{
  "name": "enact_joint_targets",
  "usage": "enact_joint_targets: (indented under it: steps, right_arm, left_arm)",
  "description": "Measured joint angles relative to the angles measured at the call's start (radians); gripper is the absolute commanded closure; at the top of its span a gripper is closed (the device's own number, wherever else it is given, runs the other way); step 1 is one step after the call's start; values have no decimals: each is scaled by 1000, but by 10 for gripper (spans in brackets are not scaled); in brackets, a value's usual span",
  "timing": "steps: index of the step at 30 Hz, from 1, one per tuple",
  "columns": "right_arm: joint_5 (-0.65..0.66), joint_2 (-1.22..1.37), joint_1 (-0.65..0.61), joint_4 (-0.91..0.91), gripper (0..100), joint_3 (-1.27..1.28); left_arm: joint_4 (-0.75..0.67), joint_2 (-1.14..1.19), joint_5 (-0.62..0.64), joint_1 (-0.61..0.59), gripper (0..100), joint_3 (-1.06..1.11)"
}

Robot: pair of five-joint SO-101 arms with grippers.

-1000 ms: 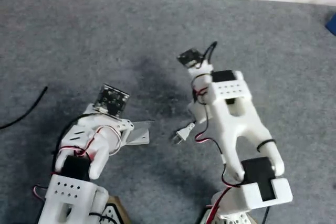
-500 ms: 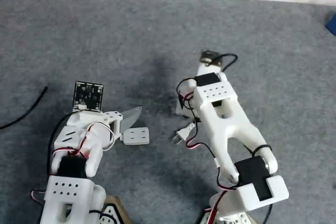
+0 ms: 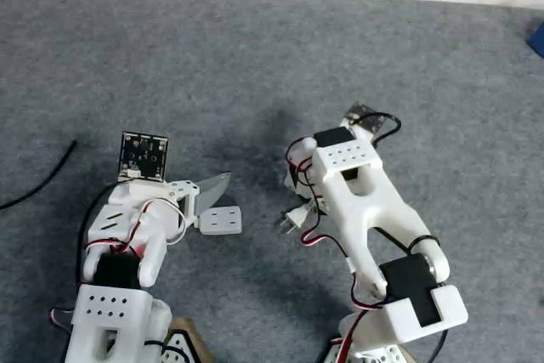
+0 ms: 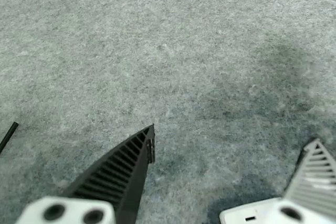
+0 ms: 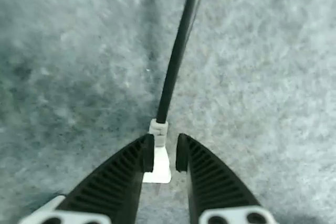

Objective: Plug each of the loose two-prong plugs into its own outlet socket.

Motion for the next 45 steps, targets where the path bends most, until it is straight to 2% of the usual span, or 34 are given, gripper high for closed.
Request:
enact_joint_targets:
  steps: [11,21,24,31,36,40,45]
  right_arm:
    - [0,98,0,-91,918,21]
    - [74,187,0,-84,926,-25]
    - [195,192,2,-84,998,-26]
    - [597,206,-34,-57,993,-64]
    - [878,213,-107,110,993,-199]
    - [947,183,-183,212,993,-397]
    - [950,-34,-262,287,993,-687]
  left_arm:
    - [0,0,0,0,597,0]
    - [0,0,0,0,597,0]
    - [0,0,0,0,597,0]
    - [0,0,0,0,597,0]
    - [0,0,0,0,597,0]
    - [0,0,0,0,597,0]
    - [0,0,0,0,595,0]
